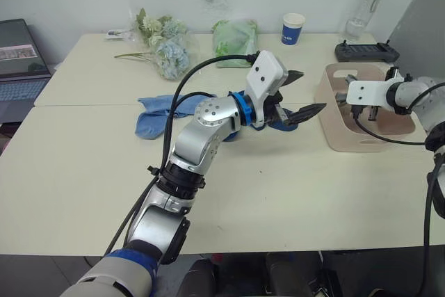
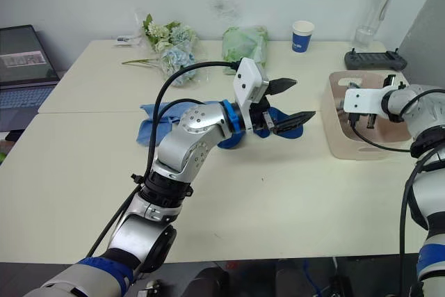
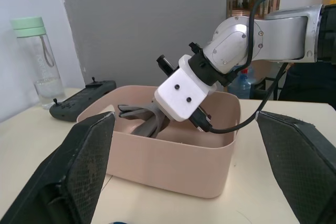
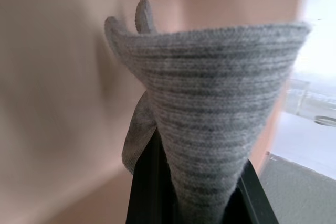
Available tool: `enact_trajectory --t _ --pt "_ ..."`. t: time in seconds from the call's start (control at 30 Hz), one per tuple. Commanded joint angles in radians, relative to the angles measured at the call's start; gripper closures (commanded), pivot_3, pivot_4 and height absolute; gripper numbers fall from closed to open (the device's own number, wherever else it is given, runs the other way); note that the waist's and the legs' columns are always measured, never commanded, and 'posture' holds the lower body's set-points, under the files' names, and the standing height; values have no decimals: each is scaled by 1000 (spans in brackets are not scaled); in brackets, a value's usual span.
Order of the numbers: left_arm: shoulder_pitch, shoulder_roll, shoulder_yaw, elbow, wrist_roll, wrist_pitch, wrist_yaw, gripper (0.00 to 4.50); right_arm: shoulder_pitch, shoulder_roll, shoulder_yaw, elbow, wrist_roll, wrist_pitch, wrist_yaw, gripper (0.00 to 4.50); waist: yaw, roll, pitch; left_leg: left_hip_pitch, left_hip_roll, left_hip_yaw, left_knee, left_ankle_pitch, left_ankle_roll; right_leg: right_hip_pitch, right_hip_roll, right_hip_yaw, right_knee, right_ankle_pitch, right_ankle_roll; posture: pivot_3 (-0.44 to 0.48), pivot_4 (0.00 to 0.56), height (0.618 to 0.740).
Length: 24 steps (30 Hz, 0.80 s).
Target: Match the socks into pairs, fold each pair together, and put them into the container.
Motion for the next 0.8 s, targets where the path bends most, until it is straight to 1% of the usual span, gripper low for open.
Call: enact_trajectory --t 0.03,0.07,0.13,0.2,0.3,0.33,0.43,0.47,0.5,0.7,0.8 --pt "15 3 0 -52 -2 -3 -10 41 -19 -8 23 8 -35 -28 16 4500 0 0 0 0 0 0 0 0 0 0 0 0 0 0 0 0 150 740" --pt "18 4 1 -55 -1 -2 -10 41 -21 -7 25 12 -37 -33 29 4500 0 0 0 0 0 0 0 0 0 0 0 0 0 0 0 0 150 740" --pt "25 8 4 -61 1 0 -5 0 -28 -8 22 16 -37 -43 54 3775 0 0 0 0 0 0 0 0 0 0 0 -1 0 0 0 0 150 740" --pt "29 9 6 -66 2 4 0 0 -34 -9 11 18 -29 -51 88 3184 0 0 0 0 0 0 0 0 0 0 0 0 0 0 0 0 150 740" --pt "34 14 8 -70 3 4 3 0 -51 -15 -5 6 -15 -62 144 2153 0 0 0 0 0 0 0 0 0 0 0 0 0 0 0 0 150 740" --pt "35 15 8 -71 3 5 4 0 -57 -21 -8 -1 -12 -67 163 1728 0 0 0 0 0 0 0 0 0 0 0 0 0 0 0 0 150 740" --pt "38 20 10 -74 2 4 5 0 -74 -47 -20 -26 0 -77 229 695 0 0 0 0 0 -1 0 0 0 0 0 -1 0 0 0 0 150 740" --pt "38 21 10 -74 2 4 5 0 -79 -55 -24 -34 5 -79 249 286 0 0 0 0 0 -1 0 0 0 0 0 -1 0 0 0 0 150 740" --pt "39 23 11 -75 2 4 4 0 -82 -64 -27 -45 10 -79 270 33 0 0 0 0 0 -1 0 0 0 0 0 -1 0 0 0 0 150 740" --pt "48 37 16 -82 -1 5 0 0 -97 -138 -47 -132 40 -54 455 33 1 1 0 0 0 0 0 0 0 0 0 -1 0 0 0 0 150 740" --pt "53 53 25 -84 -4 5 0 0 -155 -139 -100 -176 77 18 467 33 -3 1 0 1 0 0 0 0 0 0 0 0 1 0 0 0 150 740"
